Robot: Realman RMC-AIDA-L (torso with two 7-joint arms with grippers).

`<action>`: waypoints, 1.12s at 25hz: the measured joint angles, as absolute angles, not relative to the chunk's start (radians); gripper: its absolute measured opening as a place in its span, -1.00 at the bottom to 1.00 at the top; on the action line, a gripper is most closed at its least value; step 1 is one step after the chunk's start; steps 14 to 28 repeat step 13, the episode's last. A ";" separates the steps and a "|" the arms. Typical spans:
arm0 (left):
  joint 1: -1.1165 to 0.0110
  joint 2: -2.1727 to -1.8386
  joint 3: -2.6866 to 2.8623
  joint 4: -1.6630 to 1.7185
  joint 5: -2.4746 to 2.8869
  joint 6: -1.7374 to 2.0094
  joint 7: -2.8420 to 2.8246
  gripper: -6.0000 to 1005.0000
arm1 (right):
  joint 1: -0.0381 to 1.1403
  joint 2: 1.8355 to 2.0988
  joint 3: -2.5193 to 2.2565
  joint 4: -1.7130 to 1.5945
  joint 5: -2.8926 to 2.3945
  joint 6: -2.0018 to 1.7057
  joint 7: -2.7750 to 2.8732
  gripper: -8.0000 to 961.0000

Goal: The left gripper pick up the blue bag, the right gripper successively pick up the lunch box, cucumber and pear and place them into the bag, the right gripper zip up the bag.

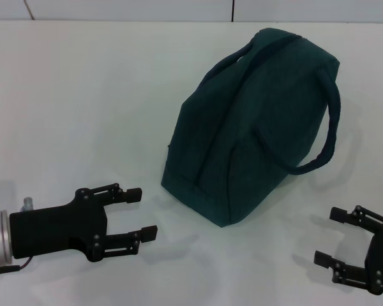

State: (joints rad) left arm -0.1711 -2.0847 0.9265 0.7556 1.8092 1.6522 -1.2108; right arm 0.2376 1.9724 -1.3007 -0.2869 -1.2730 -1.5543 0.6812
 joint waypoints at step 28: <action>-0.170 -2.085 0.921 0.759 1.808 1.664 -1.212 0.56 | 0.240 1.974 -1.301 -0.287 -1.272 -1.554 0.681 0.69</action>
